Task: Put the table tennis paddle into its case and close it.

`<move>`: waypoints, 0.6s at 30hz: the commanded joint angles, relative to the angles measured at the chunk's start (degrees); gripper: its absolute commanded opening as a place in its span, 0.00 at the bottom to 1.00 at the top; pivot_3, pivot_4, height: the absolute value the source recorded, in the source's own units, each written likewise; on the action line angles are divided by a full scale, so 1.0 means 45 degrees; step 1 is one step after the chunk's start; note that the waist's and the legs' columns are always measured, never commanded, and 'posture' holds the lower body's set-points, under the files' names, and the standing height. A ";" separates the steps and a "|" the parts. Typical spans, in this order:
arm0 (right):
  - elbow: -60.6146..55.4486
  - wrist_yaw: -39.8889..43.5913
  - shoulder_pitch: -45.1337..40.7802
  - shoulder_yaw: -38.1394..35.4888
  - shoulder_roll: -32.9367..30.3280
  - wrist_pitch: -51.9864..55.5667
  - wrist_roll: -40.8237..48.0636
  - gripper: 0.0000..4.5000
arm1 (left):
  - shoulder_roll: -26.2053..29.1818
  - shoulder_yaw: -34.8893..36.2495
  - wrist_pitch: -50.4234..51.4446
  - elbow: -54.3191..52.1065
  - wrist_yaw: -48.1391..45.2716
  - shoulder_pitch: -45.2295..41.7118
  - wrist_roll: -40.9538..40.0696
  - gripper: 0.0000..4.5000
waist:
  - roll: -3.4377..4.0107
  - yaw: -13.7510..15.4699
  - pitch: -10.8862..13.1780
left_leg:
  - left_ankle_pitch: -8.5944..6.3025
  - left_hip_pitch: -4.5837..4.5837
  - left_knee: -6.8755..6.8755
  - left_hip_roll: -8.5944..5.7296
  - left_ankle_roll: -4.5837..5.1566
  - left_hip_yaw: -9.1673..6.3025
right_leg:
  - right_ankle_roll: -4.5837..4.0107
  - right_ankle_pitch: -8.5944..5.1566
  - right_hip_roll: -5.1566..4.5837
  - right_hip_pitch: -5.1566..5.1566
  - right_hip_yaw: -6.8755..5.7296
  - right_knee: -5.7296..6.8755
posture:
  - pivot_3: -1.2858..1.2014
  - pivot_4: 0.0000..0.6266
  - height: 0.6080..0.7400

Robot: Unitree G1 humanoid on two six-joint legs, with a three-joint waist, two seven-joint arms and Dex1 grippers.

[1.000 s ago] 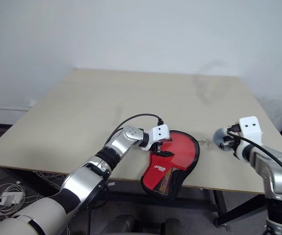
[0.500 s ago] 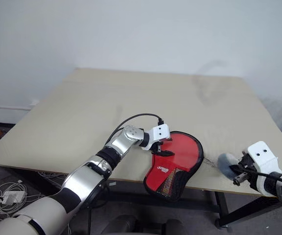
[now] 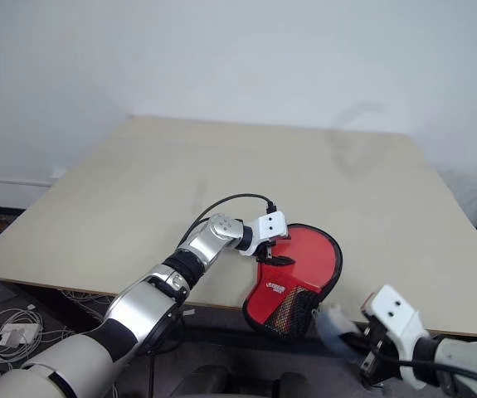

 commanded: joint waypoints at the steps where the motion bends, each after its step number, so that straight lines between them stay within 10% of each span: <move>1: -0.1063 0.0218 0.0928 0.0502 0.0110 -0.0710 -0.0042 0.01 | 0.0368 -0.0586 0.0537 0.1140 0.0148 0.0490 0.0782 0.75 | -0.0003 -0.0004 -0.0004 | 0.0000 0.0000 -0.0001 0.0001 0.0000 -0.0002 | 0.0001 0.0000 -0.0001 0.0001 -0.0001 0.0000 | 0.52 0.00 1.00; 8: -0.1682 0.0800 0.3940 0.1244 -0.0559 -0.2786 -0.0912 0.01 | 0.0362 -0.0551 0.0519 0.1248 0.0256 0.0415 0.0772 0.75 | -0.0069 -0.0008 -0.0058 | -0.0003 0.0013 0.0000 0.0008 -0.0001 0.0005 | 0.0007 -0.0010 -0.0028 0.0014 -0.0041 -0.0006 | 0.52 0.00 1.00; 18: -0.1682 -0.1549 0.1164 0.1303 -0.1310 -0.2894 0.3196 0.01 | 0.0357 -0.0530 0.0378 0.1497 0.0466 0.0178 0.0799 0.75 | -0.0096 0.0004 -0.0066 | -0.0004 0.0016 0.0000 0.0014 0.0000 0.0013 | 0.0015 -0.0004 -0.0062 0.0011 -0.0087 -0.0015 | 0.52 0.00 1.00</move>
